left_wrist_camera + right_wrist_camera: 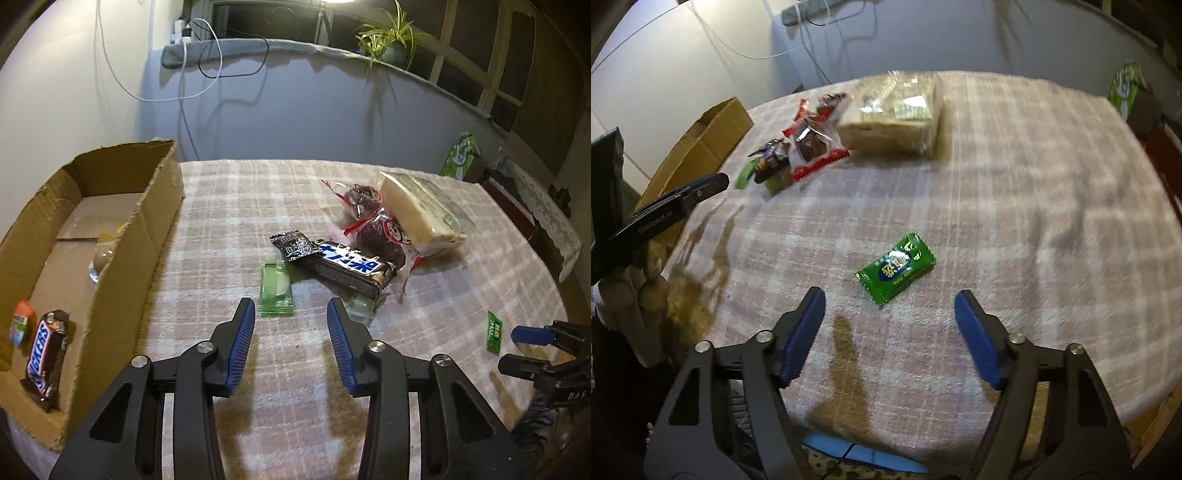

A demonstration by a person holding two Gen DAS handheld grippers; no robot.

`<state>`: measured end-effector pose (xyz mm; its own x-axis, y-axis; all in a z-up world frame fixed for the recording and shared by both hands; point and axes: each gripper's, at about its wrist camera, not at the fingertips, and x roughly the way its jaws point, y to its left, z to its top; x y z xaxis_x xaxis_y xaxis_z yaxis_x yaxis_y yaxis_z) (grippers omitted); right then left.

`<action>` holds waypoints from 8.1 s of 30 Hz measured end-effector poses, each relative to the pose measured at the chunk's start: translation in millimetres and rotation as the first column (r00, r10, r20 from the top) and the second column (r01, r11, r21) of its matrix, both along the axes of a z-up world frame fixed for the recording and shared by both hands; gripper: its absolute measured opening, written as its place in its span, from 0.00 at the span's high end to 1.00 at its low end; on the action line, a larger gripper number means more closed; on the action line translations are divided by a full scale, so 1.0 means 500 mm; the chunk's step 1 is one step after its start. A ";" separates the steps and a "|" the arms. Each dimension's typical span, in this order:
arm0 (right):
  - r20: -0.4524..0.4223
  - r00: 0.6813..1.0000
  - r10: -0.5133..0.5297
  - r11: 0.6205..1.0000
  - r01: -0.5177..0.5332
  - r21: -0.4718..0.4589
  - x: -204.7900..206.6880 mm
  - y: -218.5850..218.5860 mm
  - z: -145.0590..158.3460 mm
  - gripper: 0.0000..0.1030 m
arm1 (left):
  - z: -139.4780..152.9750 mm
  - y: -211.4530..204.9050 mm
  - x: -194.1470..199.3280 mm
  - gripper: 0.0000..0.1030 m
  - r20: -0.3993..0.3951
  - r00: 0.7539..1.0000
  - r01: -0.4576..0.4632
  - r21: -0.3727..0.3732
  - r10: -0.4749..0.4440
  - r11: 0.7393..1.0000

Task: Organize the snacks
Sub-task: 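Grasp the green candy with left tool while right tool grasps green-wrapped candy, then carry both green candies into the box and open both tools, then move both tools out of the box toward the wrapped bread loaf, then close both tools on the sides of the plastic-wrapped bread loaf, then carry the bread loaf into the box and open both tools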

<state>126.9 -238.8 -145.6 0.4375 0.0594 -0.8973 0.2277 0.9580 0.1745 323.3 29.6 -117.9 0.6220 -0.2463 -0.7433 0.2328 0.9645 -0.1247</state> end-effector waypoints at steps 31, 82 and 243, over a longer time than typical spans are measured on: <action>0.050 0.991 0.121 0.967 -0.107 -0.233 0.054 0.049 -0.010 0.75 | -0.039 -0.027 0.066 0.81 -0.031 0.999 -0.026 0.128 0.030 0.991; 0.299 0.824 0.481 0.874 -0.424 -0.239 0.405 0.429 0.187 0.76 | 0.099 0.315 -0.030 0.81 0.195 0.900 -0.373 -0.116 0.389 0.921; 0.238 0.959 0.154 0.973 -0.190 0.134 0.315 -0.003 0.163 0.42 | 0.133 -0.126 0.039 0.45 0.138 0.978 0.176 -0.163 -0.154 0.971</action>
<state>284.3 -240.2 -64.1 0.5976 0.2811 -0.7509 -0.0003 0.9366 0.3503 342.8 -33.6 -51.4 0.6463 -0.4719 -0.5997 0.4112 0.8774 -0.2472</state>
